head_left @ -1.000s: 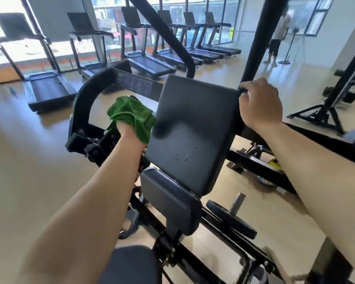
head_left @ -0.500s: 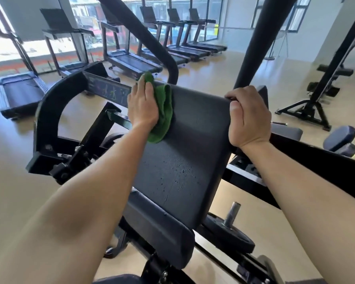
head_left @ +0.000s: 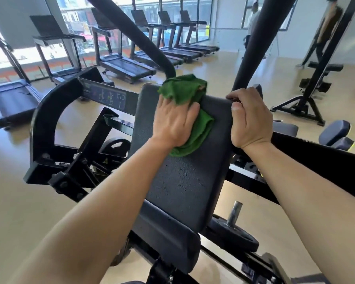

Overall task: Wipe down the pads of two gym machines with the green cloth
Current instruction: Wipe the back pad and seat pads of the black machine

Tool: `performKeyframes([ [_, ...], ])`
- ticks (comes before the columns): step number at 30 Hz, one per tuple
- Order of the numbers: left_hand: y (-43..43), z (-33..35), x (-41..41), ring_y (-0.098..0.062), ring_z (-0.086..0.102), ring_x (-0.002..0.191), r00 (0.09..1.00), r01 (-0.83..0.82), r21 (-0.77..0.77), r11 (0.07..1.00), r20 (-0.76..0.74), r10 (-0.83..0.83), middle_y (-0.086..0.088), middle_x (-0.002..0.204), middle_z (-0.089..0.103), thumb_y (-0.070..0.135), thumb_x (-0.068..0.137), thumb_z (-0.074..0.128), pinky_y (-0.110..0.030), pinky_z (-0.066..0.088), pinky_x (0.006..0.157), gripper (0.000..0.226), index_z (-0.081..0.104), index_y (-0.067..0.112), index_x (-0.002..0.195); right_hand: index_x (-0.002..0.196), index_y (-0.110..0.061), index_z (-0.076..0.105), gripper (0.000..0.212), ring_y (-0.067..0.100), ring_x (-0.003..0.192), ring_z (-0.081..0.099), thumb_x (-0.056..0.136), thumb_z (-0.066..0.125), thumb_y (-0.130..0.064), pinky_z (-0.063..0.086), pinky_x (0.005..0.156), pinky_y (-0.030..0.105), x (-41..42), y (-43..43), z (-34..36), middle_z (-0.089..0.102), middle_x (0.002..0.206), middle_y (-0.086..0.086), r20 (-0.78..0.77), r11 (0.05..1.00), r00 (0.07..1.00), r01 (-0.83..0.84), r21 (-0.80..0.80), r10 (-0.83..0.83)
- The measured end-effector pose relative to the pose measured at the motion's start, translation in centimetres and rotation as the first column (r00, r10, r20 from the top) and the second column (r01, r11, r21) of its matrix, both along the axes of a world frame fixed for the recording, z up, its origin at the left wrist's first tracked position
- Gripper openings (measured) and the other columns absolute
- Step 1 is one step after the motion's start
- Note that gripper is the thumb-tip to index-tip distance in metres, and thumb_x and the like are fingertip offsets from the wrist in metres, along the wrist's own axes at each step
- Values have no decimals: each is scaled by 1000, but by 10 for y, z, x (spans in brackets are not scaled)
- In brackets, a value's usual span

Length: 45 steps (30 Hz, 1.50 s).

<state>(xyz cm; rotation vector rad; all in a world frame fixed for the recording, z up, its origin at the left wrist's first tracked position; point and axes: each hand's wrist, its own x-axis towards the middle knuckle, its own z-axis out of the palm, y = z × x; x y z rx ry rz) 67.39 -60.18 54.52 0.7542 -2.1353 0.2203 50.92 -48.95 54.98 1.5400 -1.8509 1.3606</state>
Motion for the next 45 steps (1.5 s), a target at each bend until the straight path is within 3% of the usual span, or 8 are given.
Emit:
performKeyframes([
  [3, -33, 13, 16, -44, 62, 95, 990, -138, 90, 986, 37, 135, -20, 102, 68, 26, 95, 27, -54, 43, 97, 38, 60, 8, 101, 110, -14, 66, 45, 23, 97, 58, 92, 31, -35, 47, 76, 37, 1, 0, 1, 63, 108, 6, -2, 1000, 1000, 3, 10, -3],
  [8, -46, 22, 13, -34, 57, 107, 960, -146, 332, 932, -181, 215, -7, 109, 68, 37, 98, 20, -49, 36, 102, 41, 58, 22, 105, 108, -14, 65, 43, 24, 95, 59, 91, 31, -34, 50, 75, 41, 1, 0, 0, 63, 107, 6, -15, 1000, 1000, 12, 16, -12],
  [13, 21, 14, -23, -26, 60, 107, 981, -28, 147, 989, -185, 55, 5, 112, 68, 36, 101, 29, -47, 38, 100, 36, 61, 23, 110, 113, -12, 62, 43, 26, 99, 56, 90, 34, -34, 50, 76, 46, 3, 2, 1, 60, 110, 8, -9, 1000, 1000, 21, -4, -21],
  [19, 59, 3, -44, -29, 58, 111, 941, 143, -7, 990, -310, -138, -12, 126, 60, 25, 94, 54, -36, 48, 94, 33, 62, 6, 120, 137, -13, 55, 55, 32, 107, 54, 91, 33, -34, 50, 79, 47, 5, 5, 5, 57, 118, 12, -21, 999, 999, 29, -18, -30],
  [22, 39, 6, -31, -37, 50, 117, 935, 60, -27, 998, -349, -66, -22, 132, 50, 31, 88, 62, -36, 45, 97, 54, 54, -2, 130, 136, -14, 58, 53, 32, 107, 56, 92, 35, -32, 51, 81, 47, 4, 5, 2, 58, 119, 11, -45, 1000, 999, 14, -20, -15],
  [28, 14, 19, -28, -22, 50, 124, 983, -92, 123, 988, -147, 110, 3, 130, 62, 43, 96, 33, -44, 28, 115, 45, 64, 20, 121, 131, -15, 60, 51, 32, 106, 57, 90, 37, -33, 52, 81, 46, 3, 4, 1, 59, 116, 10, -43, 1000, 999, 12, -5, -12],
  [34, -27, 35, -6, -28, 56, 111, 967, -89, 291, 953, -205, 153, -3, 123, 60, 41, 98, 31, -40, 41, 95, 40, 60, 21, 118, 130, -12, 59, 50, 33, 103, 56, 90, 37, -32, 51, 79, 45, 4, 3, 0, 57, 114, 12, -26, 999, 1000, 14, -34, -15],
  [45, 58, 28, -62, -22, 56, 73, 970, 166, 2, 986, -178, -163, 0, 79, 66, 25, 95, 44, -28, 33, 69, 28, 64, 12, 81, 145, -9, 53, 62, 36, 106, 53, 95, 29, -36, 45, 92, 44, 2, 4, 1, 51, 133, 21, -140, 989, 985, 84, -123, -101],
])
